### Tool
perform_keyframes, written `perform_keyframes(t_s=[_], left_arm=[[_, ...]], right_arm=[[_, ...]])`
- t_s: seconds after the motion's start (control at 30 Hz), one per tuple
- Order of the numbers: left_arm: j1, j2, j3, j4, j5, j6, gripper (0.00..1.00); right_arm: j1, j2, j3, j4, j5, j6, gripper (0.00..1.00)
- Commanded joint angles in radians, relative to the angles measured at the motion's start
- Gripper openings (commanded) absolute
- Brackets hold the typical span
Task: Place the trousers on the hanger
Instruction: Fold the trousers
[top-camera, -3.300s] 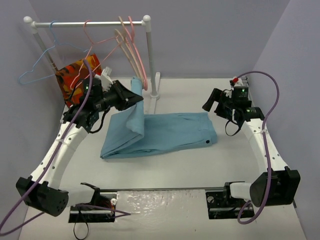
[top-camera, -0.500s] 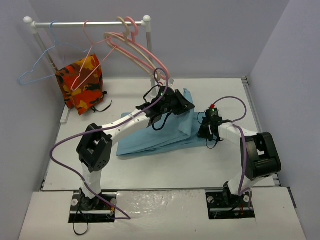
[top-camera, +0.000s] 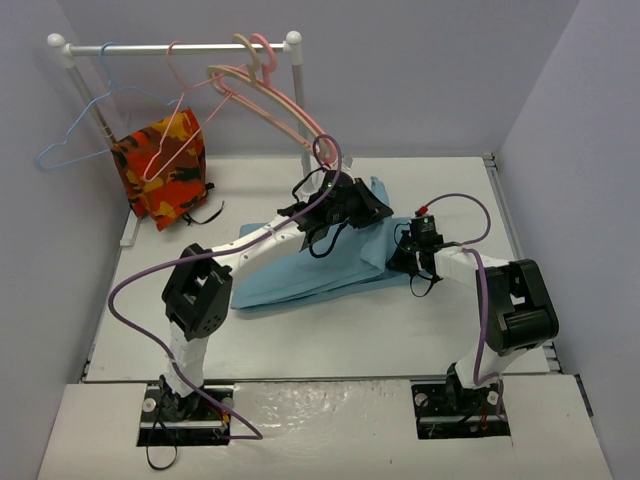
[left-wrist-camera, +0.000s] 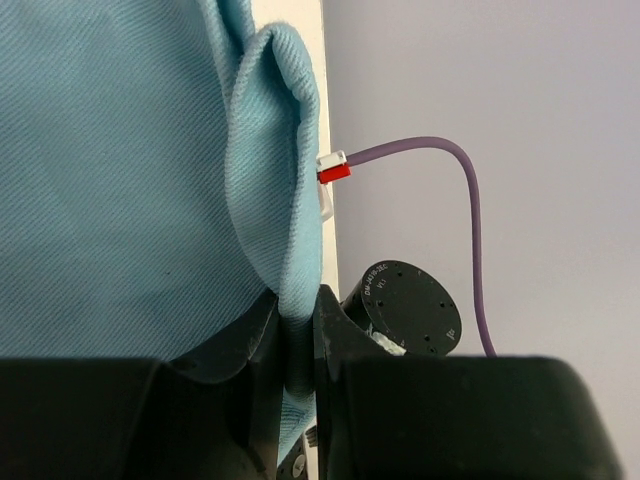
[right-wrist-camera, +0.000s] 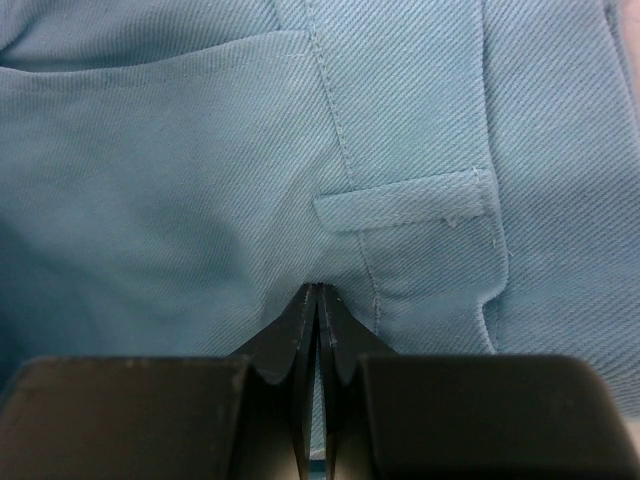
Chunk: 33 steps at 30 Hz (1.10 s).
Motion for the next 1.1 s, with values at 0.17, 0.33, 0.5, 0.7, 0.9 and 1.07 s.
perform_keyframes(t_s=[0.17,0.33,0.5,0.7,0.9,1.07], left_arm=[[-0.016,0.036,0.123,0.075,-0.017,0.024,0.00],[-0.016,0.093,0.126,0.103,-0.050,0.035,0.00],[-0.018,0.147,0.150,0.137,-0.055,0.034,0.00],[-0.020,0.155,0.136,0.159,-0.042,0.026,0.02],[-0.017,0.087,0.097,0.149,-0.050,0.104,0.52],[-0.011,-0.021,0.077,0.019,-0.066,0.241,0.72]], right_arm=[[0.029,0.049,-0.057,-0.154,-0.014,0.002,0.00],[0.035,0.032,-0.048,-0.164,-0.005,-0.006,0.01],[0.044,0.028,-0.046,-0.167,0.001,-0.006,0.02],[0.042,0.016,-0.040,-0.168,0.014,-0.010,0.08],[0.042,-0.009,-0.021,-0.223,0.050,-0.029,0.19],[0.041,-0.035,0.012,-0.272,0.098,-0.050,0.22]])
